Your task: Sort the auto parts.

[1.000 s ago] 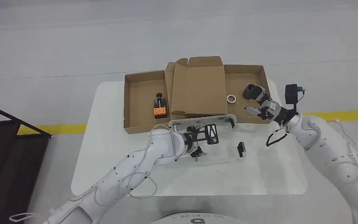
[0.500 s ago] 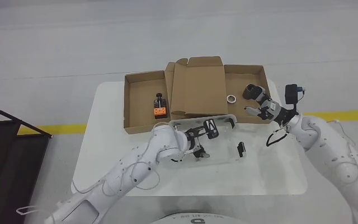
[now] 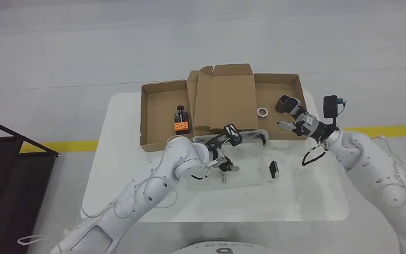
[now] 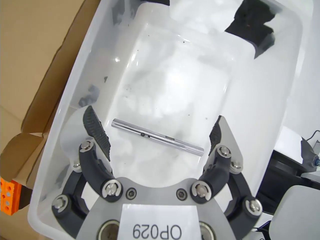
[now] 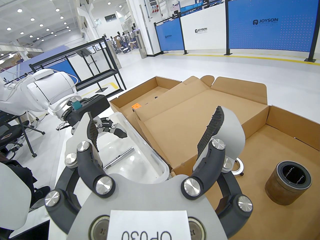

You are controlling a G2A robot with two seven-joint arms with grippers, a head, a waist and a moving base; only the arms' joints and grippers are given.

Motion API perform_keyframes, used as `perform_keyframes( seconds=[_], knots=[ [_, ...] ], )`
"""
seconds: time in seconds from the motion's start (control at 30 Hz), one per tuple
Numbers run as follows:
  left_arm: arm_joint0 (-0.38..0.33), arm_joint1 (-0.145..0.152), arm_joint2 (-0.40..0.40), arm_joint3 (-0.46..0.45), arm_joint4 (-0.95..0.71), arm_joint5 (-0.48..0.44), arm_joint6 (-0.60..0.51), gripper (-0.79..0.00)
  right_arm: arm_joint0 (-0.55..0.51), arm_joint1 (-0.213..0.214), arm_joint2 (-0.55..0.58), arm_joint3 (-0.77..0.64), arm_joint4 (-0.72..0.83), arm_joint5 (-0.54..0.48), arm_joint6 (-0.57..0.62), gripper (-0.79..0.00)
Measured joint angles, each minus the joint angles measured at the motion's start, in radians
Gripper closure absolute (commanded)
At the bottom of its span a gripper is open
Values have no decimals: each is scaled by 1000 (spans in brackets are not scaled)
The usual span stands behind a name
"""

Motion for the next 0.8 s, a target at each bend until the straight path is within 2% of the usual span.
perform_keyframes(
  seconds=[0.1,0.37,0.53,0.8],
  knots=[
    [13,1,9,-5,24,18,-5,-785,0,0,0,0,0,0,0,-785],
    [7,-10,37,-8,56,110,-122,-785,0,0,0,0,0,0,0,-785],
    [-8,-24,42,27,-38,137,-185,-785,0,0,0,0,0,0,0,-785],
    [-60,-51,68,128,-109,150,-191,-785,0,0,0,0,0,0,0,-785]
  ],
)
